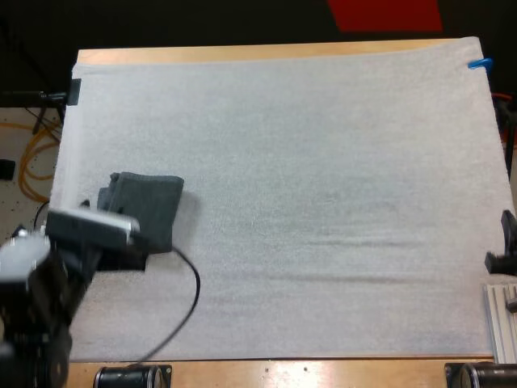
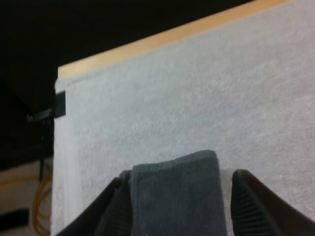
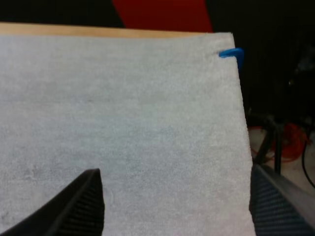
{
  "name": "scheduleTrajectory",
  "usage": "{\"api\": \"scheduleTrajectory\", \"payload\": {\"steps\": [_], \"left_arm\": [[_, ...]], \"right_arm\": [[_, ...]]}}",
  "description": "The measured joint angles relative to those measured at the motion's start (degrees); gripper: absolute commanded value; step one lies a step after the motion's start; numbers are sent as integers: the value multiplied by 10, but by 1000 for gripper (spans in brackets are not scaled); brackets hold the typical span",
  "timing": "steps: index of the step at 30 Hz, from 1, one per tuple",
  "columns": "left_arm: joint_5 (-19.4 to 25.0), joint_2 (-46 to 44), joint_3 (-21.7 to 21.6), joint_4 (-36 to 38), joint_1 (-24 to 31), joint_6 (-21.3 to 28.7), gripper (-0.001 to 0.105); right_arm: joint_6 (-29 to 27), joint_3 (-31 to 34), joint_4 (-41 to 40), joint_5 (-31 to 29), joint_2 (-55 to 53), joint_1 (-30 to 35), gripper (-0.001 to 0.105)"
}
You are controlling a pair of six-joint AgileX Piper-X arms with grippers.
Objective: Pick towel from pile fold and stack
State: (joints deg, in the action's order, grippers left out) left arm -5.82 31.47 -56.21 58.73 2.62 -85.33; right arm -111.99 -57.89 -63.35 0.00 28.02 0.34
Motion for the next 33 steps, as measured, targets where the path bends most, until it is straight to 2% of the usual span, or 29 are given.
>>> {"api": "scheduleTrajectory", "payload": {"steps": [5, 12, 16, 20, 25, 29, 33], "left_arm": [[0, -79, 33, 7, -35, 0, 44], [27, -184, 60, 18, -39, 0, 44], [38, -246, 67, 47, -39, 0, 44], [39, -306, 82, 99, -39, 0, 44], [41, -323, 107, 185, -39, -3, 44], [52, -323, 115, 248, -38, -27, 44], [58, -323, 118, 253, -32, -34, 44]], "right_arm": [[27, 53, 0, 7, -79, 0, 62], [45, 118, -14, 28, -199, 0, 62], [79, 134, -24, 31, -263, 0, 62], [88, 140, -32, 31, -287, 0, 62], [89, 151, -57, 29, -287, 0, 62], [89, 156, -57, 31, -287, 0, 62], [79, 156, -48, 34, -287, 0, 62]]}}
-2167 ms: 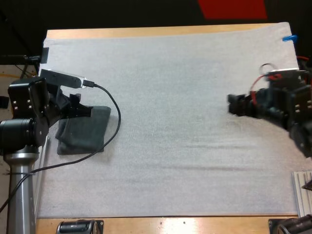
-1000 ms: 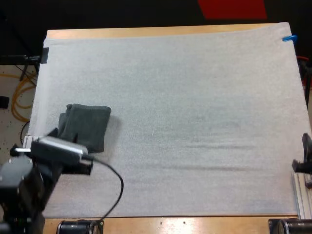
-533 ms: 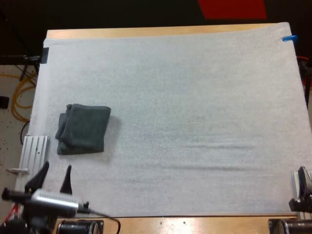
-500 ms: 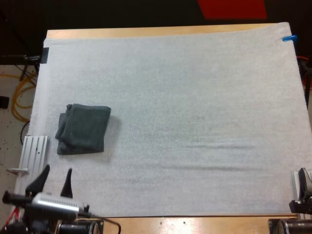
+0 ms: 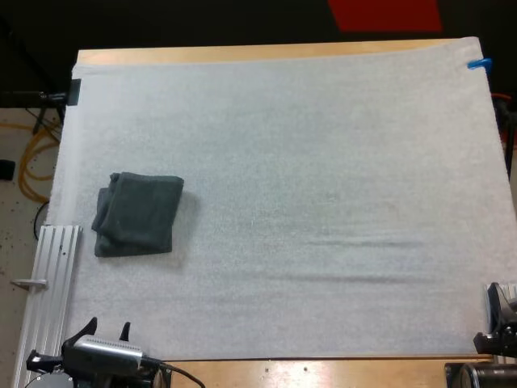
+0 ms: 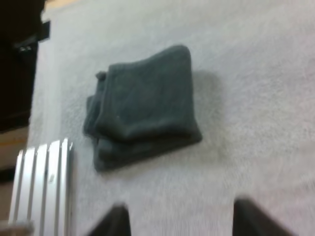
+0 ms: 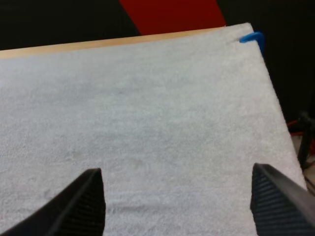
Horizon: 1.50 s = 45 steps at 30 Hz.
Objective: Pick towel from pile fold and stack
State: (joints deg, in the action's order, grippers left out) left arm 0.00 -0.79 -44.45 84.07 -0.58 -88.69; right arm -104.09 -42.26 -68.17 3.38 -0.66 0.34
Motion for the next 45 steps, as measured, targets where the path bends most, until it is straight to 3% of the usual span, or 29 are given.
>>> {"api": "scheduleTrajectory", "payload": {"steps": [4, 11, 15, 26, 32, 45], "left_arm": [[0, 0, 9, -52, 0, -1, 44], [0, 0, 41, -217, 0, -4, 44], [0, 0, 69, -256, 0, -6, 44], [0, 0, 141, -233, 0, -50, 44], [0, 0, 142, -233, 0, -52, 44], [0, 0, 142, -233, 0, -52, 44]], "right_arm": [[-11, 0, 27, 0, 0, 0, 62], [-43, 19, 118, 0, 0, 0, 62], [-46, 42, 159, 0, 0, 0, 62], [-47, 107, 145, 0, 0, 0, 62], [-47, 127, 103, 0, 0, 0, 62], [-47, 129, 101, 0, 0, 0, 62]]}}
